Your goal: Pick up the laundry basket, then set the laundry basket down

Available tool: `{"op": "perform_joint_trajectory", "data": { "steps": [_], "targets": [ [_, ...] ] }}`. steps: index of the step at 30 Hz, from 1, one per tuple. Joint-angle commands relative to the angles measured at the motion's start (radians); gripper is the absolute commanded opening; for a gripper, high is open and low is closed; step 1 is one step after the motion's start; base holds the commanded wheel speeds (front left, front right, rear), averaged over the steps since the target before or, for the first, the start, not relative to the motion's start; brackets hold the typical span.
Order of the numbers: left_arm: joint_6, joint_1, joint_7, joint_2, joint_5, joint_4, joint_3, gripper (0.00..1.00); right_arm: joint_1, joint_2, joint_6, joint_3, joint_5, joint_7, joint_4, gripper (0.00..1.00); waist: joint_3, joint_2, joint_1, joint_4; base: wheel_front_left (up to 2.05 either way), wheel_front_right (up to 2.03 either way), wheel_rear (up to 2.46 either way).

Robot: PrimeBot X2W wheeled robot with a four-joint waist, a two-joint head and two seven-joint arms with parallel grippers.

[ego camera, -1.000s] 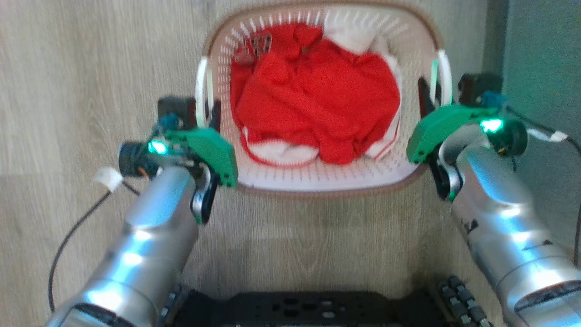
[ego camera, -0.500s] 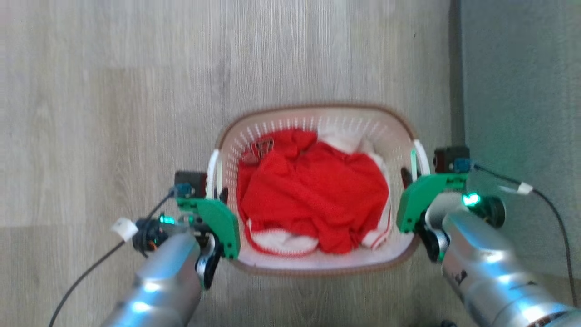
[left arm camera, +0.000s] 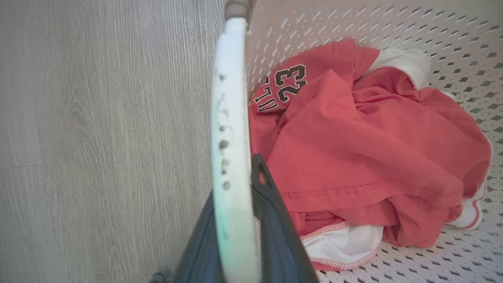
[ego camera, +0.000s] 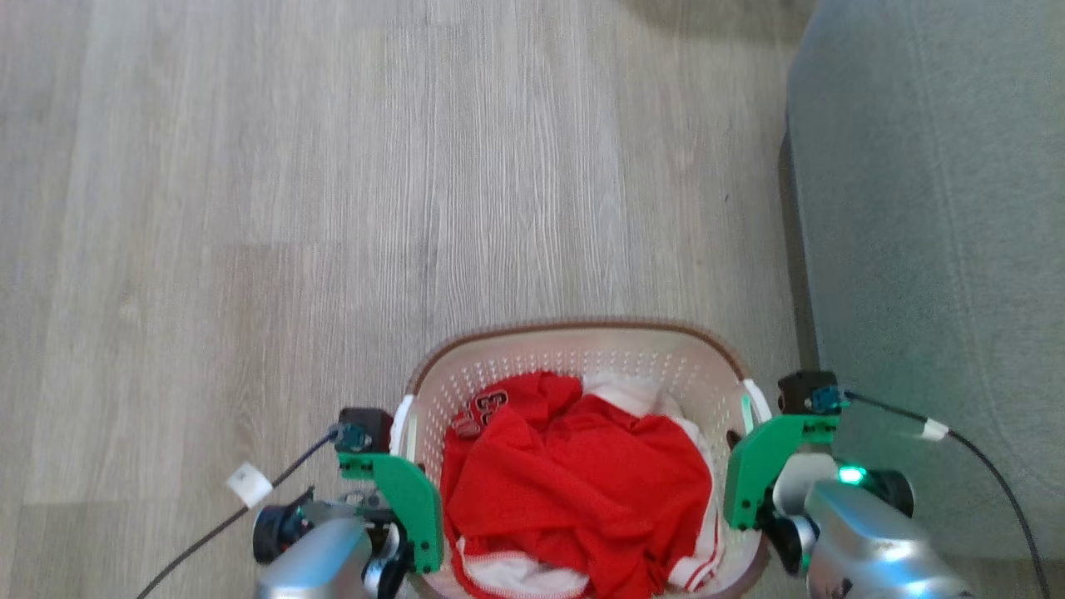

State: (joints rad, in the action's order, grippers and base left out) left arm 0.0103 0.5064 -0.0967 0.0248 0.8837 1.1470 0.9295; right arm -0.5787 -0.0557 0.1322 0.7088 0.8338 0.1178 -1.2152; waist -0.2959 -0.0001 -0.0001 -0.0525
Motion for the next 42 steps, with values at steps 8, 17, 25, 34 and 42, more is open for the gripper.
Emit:
{"op": "perform_joint_trajectory", "data": {
  "steps": [8, 17, 25, 34, 42],
  "targets": [
    [0.011, -0.050, -0.006, 0.025, 0.038, 0.012, 0.028, 0.00, 0.065, 0.005, -0.002, 0.083, 0.069, 0.003, 0.008, 0.00, 0.124, 0.0001, 0.0001, 0.006, 0.00, 0.00, 0.00],
    [0.012, -0.074, -0.021, 0.025, 0.064, 0.033, 0.063, 0.00, 0.097, 0.006, -0.002, 0.151, 0.143, 0.010, 0.009, 0.00, 0.196, 0.0001, 0.0001, 0.009, 0.00, 0.00, 0.00],
    [0.010, -0.073, -0.035, 0.025, 0.083, 0.043, 0.085, 0.00, 0.088, 0.006, -0.002, 0.202, 0.194, 0.022, 0.004, 0.00, 0.213, 0.0001, 0.0001, 0.012, 0.00, 0.00, 0.00],
    [0.009, -0.080, -0.039, 0.025, 0.106, 0.051, 0.108, 0.00, 0.085, 0.006, -0.002, 0.256, 0.244, 0.034, -0.002, 0.00, 0.231, 0.0001, 0.0001, 0.017, 0.00, 0.00, 0.00],
    [0.011, -0.077, -0.043, 0.025, 0.120, 0.053, 0.124, 0.00, 0.078, 0.006, -0.002, 0.291, 0.277, 0.045, -0.010, 0.00, 0.231, 0.0001, 0.0001, 0.019, 0.00, 0.00, 0.00]
  ]
}}
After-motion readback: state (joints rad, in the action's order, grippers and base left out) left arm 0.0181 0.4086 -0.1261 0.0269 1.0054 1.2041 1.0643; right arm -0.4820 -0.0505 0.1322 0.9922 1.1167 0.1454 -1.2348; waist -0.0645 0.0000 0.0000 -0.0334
